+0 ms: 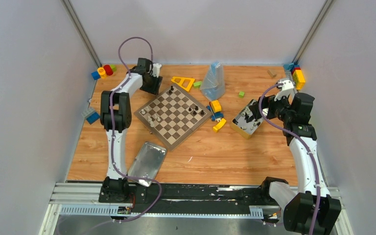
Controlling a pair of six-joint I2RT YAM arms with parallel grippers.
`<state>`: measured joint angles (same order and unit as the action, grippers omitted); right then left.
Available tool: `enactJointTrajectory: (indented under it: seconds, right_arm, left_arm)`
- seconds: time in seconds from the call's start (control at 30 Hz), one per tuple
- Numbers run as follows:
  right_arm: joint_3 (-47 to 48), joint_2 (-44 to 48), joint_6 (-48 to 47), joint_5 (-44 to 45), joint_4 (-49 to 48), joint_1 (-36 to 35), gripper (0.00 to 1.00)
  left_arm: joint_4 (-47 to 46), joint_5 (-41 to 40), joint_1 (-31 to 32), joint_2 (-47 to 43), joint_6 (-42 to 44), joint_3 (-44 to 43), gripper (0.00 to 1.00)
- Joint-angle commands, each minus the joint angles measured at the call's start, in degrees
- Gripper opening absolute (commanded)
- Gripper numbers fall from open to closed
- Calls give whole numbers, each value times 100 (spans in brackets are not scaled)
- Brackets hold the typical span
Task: Set up the chess pieces on the board
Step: Move the chessboard to the center of the board.
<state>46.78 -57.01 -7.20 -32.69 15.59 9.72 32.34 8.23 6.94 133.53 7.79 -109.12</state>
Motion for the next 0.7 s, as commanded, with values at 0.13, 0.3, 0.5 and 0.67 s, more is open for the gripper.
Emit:
enactJointTrajectory:
  seconds: [0.13,0.3,0.5,0.67]
  right_arm:
    - [-37,57,-147,-163,-130,-14,100]
    - [58,-81,-254,-701,67,-85,100]
    - [383,-872,-438,200,-4,-1417,100]
    - [885,-2010,-613,1126,-272,-2279,100]
  left_arm:
    - [853,-236,544,260,725,-292,64]
    - [655,-695,522,9,727,-147,73]
    - [392,-918,322,-702,548,156,91]
    - [155,-1005,-17,-1437,418,631,100]
